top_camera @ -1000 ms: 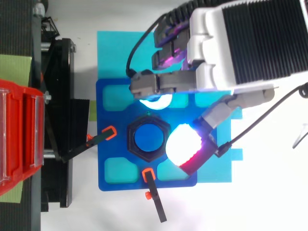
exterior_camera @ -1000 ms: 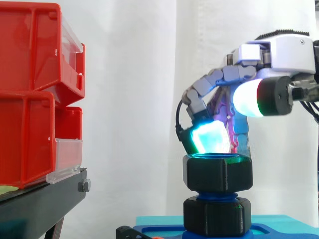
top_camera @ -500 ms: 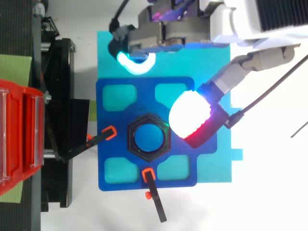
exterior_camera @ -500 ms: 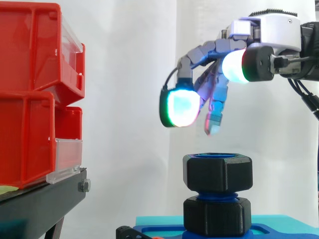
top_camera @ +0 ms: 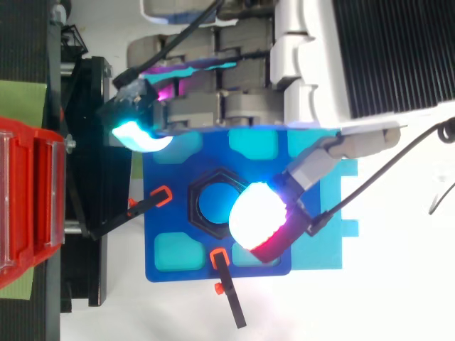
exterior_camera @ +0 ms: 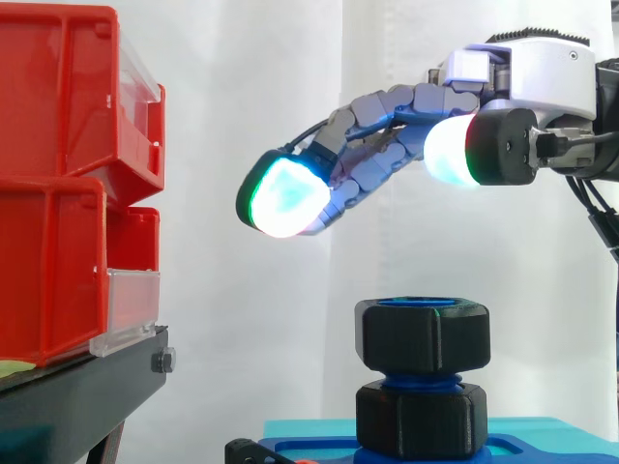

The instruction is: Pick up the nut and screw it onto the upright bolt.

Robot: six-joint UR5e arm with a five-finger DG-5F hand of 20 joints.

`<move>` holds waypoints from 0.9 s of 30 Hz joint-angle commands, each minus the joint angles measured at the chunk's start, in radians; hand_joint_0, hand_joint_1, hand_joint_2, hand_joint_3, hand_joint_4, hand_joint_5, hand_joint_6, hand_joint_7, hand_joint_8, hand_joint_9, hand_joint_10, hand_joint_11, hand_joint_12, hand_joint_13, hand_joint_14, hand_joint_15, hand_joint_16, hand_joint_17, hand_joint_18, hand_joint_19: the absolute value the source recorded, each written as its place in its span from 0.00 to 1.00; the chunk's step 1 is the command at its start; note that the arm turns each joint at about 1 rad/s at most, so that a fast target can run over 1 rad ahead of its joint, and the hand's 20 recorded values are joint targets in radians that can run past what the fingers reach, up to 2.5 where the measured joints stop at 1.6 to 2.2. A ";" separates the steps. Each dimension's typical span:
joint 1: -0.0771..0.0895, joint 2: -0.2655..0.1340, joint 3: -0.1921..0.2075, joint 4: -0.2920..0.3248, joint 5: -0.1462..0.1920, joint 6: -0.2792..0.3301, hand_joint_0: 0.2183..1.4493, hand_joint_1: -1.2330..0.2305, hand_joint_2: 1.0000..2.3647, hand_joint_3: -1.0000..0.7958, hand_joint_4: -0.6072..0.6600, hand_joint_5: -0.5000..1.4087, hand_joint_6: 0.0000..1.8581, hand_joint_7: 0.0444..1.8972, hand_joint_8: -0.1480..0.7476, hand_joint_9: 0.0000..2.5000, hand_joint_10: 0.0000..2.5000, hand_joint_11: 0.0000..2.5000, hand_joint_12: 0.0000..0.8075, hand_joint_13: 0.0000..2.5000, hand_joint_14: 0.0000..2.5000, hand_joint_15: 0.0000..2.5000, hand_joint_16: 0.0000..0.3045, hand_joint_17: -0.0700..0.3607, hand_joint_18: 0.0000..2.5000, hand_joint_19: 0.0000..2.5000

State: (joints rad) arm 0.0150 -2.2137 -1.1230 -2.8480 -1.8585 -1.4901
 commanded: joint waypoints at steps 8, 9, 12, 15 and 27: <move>0.019 0.000 -0.005 -0.016 0.005 0.005 0.22 0.76 0.00 0.28 0.50 0.14 0.27 0.25 0.29 0.04 0.00 0.00 0.36 0.00 0.00 0.00 0.13 0.36 0.00 0.00; 0.019 0.000 -0.006 -0.021 0.005 0.005 0.22 0.77 0.00 0.28 0.49 0.13 0.27 0.25 0.29 0.02 0.00 0.00 0.37 0.00 0.00 0.00 0.13 0.37 0.00 0.00; 0.022 0.000 -0.006 -0.048 0.005 0.005 0.22 0.80 0.00 0.28 0.48 0.13 0.27 0.25 0.28 0.00 0.00 0.00 0.38 0.00 0.00 0.00 0.13 0.38 0.00 0.00; 0.022 0.000 -0.006 -0.065 0.005 0.005 0.22 0.80 0.00 0.28 0.49 0.13 0.27 0.26 0.28 0.00 0.00 0.00 0.38 0.00 0.00 0.00 0.14 0.38 0.00 0.00; 0.022 0.000 -0.031 -0.079 0.001 0.005 0.22 0.80 0.00 0.28 0.53 0.15 0.27 0.29 0.31 0.00 0.00 0.00 0.38 0.00 0.00 0.00 0.14 0.38 0.00 0.00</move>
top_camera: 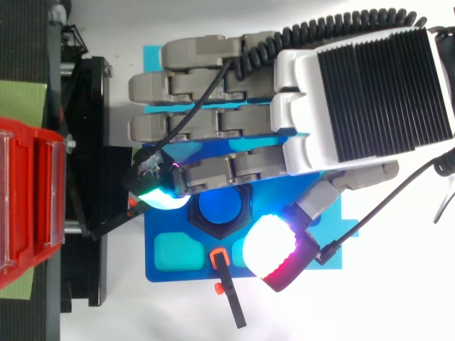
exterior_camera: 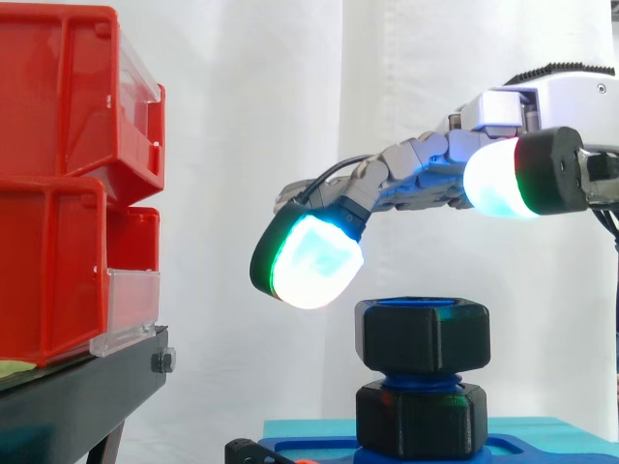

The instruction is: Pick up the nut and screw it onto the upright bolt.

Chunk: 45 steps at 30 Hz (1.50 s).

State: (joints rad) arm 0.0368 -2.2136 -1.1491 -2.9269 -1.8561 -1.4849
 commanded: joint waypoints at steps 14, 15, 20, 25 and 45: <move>-0.003 -0.001 -0.004 -0.003 -0.002 0.000 0.22 0.77 0.00 0.28 0.56 0.17 0.27 0.33 0.33 0.05 0.00 0.00 0.37 0.02 0.00 0.00 0.13 0.37 0.00 0.00; -0.005 -0.001 -0.004 -0.003 -0.002 0.000 0.22 0.77 0.00 0.28 0.56 0.17 0.27 0.34 0.33 0.06 0.00 0.00 0.37 0.03 0.00 0.00 0.13 0.37 0.00 0.00; -0.006 0.000 -0.006 -0.003 -0.003 0.000 0.22 0.76 0.00 0.28 0.58 0.18 0.27 0.39 0.34 0.07 0.00 0.00 0.37 0.04 0.00 0.00 0.12 0.36 0.00 0.00; -0.009 0.000 -0.004 -0.003 -0.005 0.000 0.22 0.75 0.00 0.28 0.60 0.19 0.27 0.43 0.35 0.09 0.00 0.00 0.36 0.06 0.00 0.00 0.12 0.35 0.00 0.00; -0.052 0.000 -0.006 -0.003 -0.026 -0.002 0.24 0.71 0.00 0.28 0.65 0.24 0.27 0.69 0.39 0.20 0.00 0.00 0.31 0.17 0.00 0.00 0.08 0.29 0.01 0.00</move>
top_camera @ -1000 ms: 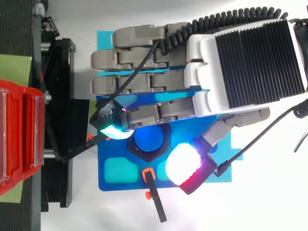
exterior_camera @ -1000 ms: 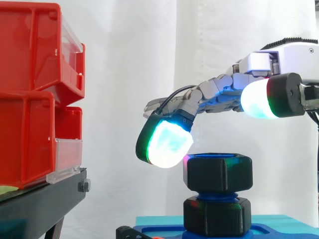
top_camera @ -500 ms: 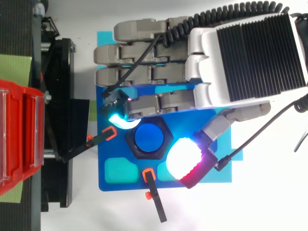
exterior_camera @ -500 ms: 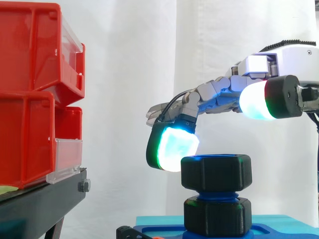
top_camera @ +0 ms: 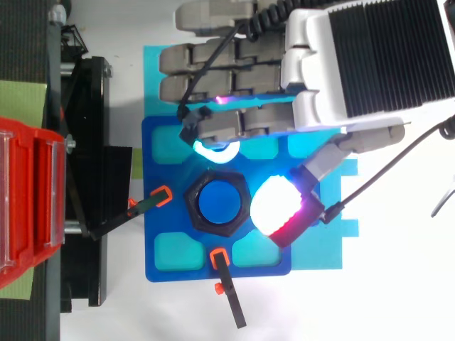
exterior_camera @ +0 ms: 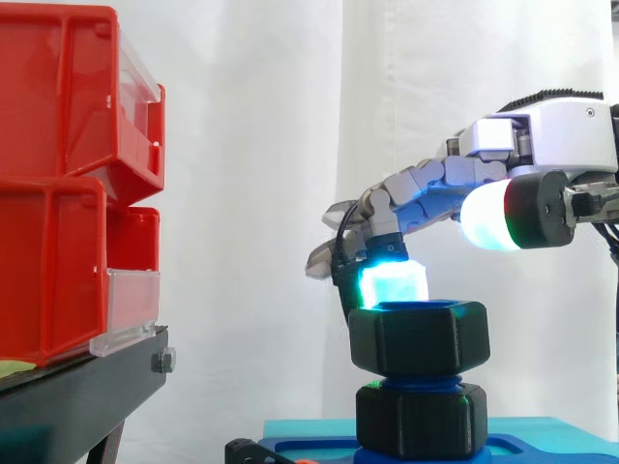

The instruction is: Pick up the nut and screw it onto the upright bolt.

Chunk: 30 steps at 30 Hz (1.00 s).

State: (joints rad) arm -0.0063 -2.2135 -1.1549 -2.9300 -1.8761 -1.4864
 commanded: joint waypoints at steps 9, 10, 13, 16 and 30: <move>-0.027 0.000 0.000 0.000 -0.018 -0.002 0.25 0.69 0.00 0.28 0.60 0.28 0.28 0.76 0.39 0.27 0.00 0.00 0.26 0.24 0.00 0.00 0.07 0.27 0.12 0.00; -0.029 0.000 0.001 0.000 -0.018 0.000 0.25 0.69 0.00 0.28 0.60 0.28 0.28 0.76 0.39 0.27 0.00 0.00 0.26 0.24 0.00 0.00 0.07 0.27 0.12 0.00; -0.034 0.000 0.000 0.000 -0.018 -0.002 0.25 0.69 0.00 0.28 0.65 0.25 0.27 0.66 0.38 0.26 0.00 0.00 0.26 0.24 0.00 0.00 0.07 0.28 0.11 0.01; -0.037 0.000 0.001 0.005 -0.026 0.000 0.24 0.69 0.00 0.28 0.67 0.23 0.27 0.54 0.38 0.25 0.00 0.00 0.27 0.23 0.00 0.00 0.08 0.29 0.10 0.01; -0.020 0.000 0.003 0.038 -0.038 0.002 0.23 0.70 0.00 0.28 0.60 0.20 0.27 0.31 0.34 0.22 0.00 0.00 0.28 0.20 0.00 0.00 0.08 0.30 0.07 0.00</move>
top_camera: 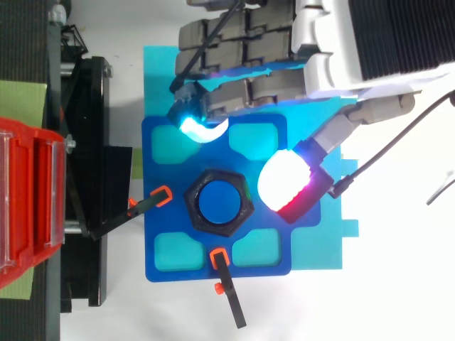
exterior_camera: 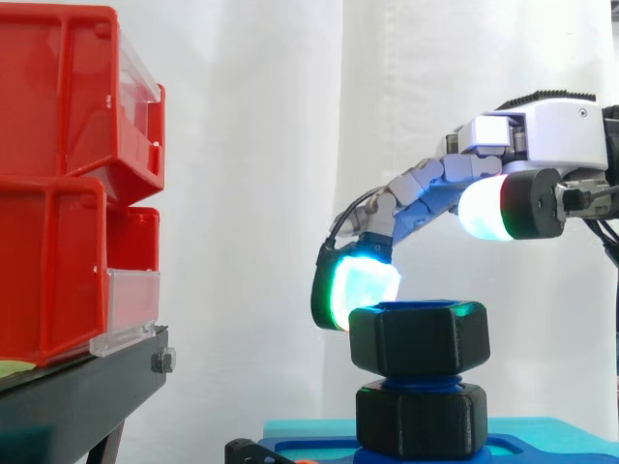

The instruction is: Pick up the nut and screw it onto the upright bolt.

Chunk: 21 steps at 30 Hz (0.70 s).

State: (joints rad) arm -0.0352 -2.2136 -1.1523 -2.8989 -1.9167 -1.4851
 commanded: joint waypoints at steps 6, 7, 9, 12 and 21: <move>0.037 -0.002 0.000 0.017 0.015 0.000 0.23 0.71 0.00 0.28 0.59 0.19 0.27 0.30 0.34 0.21 0.00 0.00 0.28 0.18 0.00 0.00 0.09 0.30 0.05 0.00; 0.043 -0.002 0.000 0.018 0.021 0.000 0.23 0.71 0.00 0.28 0.59 0.19 0.27 0.29 0.34 0.21 0.00 0.00 0.28 0.18 0.00 0.00 0.09 0.30 0.04 0.00; 0.052 0.000 0.000 0.018 0.033 0.000 0.22 0.71 0.00 0.28 0.58 0.19 0.27 0.29 0.34 0.19 0.00 0.00 0.28 0.17 0.00 0.00 0.09 0.30 0.03 0.00; 0.060 -0.002 -0.001 0.018 0.047 0.000 0.22 0.71 0.00 0.28 0.57 0.18 0.27 0.29 0.33 0.18 0.00 0.00 0.29 0.16 0.00 0.00 0.09 0.31 0.02 0.00; 0.075 -0.028 -0.006 0.066 0.053 0.002 0.22 0.72 0.00 0.28 0.57 0.18 0.27 0.30 0.34 0.16 0.00 0.00 0.31 0.14 0.00 0.00 0.09 0.31 0.00 0.00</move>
State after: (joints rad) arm 0.0372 -2.2271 -1.1546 -2.8650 -1.8647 -1.4845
